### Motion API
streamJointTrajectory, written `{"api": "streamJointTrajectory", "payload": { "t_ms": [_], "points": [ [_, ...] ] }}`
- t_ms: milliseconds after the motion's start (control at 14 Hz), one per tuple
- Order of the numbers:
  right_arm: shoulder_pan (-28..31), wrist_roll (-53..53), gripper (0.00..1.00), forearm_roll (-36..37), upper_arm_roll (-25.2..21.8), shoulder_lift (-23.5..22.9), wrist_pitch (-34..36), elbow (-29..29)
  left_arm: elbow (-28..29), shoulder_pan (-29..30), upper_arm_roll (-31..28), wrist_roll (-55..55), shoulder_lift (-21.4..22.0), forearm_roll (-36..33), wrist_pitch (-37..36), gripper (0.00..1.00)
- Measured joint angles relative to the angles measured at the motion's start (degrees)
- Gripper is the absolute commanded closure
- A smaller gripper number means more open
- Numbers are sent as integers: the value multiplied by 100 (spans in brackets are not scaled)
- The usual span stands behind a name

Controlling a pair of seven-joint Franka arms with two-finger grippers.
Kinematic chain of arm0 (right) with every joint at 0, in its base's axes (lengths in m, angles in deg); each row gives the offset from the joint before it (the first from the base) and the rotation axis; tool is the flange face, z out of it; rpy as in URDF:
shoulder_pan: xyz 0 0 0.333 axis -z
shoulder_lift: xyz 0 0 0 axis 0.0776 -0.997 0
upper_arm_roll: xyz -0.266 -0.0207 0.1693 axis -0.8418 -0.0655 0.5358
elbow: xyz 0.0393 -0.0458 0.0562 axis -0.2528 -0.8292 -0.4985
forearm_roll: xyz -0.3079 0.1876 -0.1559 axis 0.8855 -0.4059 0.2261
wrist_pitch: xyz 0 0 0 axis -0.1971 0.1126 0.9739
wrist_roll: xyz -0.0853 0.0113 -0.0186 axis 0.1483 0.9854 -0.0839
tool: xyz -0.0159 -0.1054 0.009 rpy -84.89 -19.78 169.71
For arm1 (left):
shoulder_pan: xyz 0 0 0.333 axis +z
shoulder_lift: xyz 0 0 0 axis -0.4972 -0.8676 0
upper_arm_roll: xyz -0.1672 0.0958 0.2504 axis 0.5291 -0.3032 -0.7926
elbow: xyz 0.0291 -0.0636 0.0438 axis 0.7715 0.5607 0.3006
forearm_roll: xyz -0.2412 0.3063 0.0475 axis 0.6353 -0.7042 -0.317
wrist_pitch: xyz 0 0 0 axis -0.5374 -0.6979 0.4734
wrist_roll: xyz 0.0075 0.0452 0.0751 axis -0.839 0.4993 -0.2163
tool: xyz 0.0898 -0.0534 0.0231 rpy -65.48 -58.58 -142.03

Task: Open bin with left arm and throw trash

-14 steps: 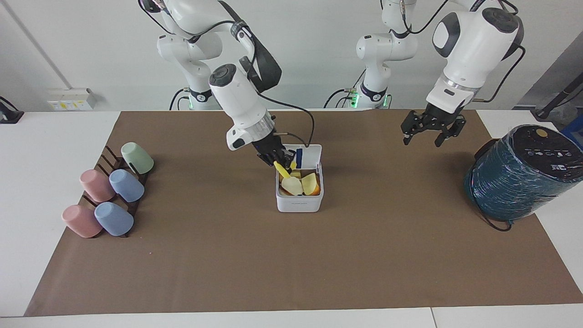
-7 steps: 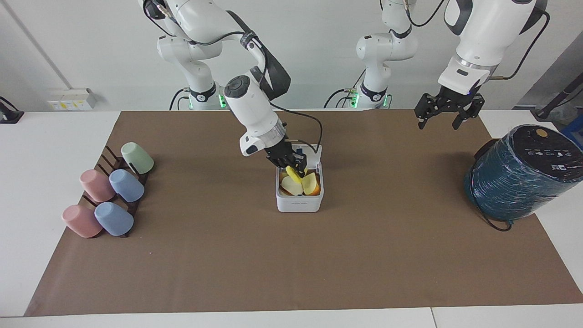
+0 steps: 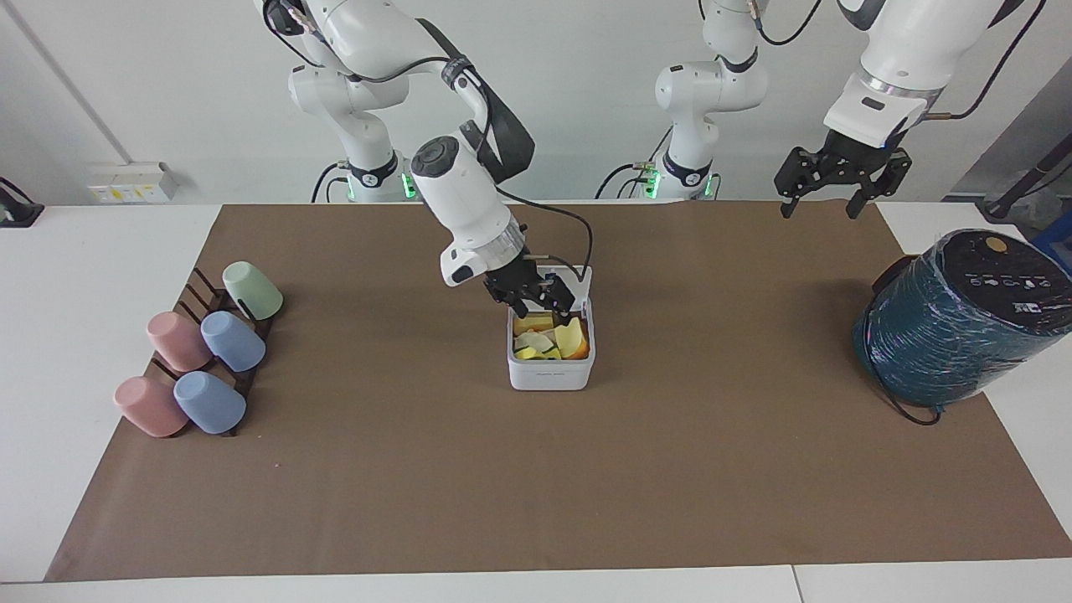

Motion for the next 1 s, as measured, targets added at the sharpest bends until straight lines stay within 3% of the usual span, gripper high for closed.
{"api": "streamJointTrajectory", "payload": {
  "t_ms": [214,429,714,1000],
  "points": [
    [577,747,0,-1,-8,466,733,113,-1,0,2,0,0,0,27,0],
    [726,867,0,-79,-20,752,1803,538,-1,1,0,2,0,0,28,0],
    [807,869,0,-273,-85,875,2727,1022,-1,5,-14,2,0,0,28,0],
    [1384,1480,0,-845,-229,896,3817,1726,98,181,-16,9,0,0,202,0]
  ]
}}
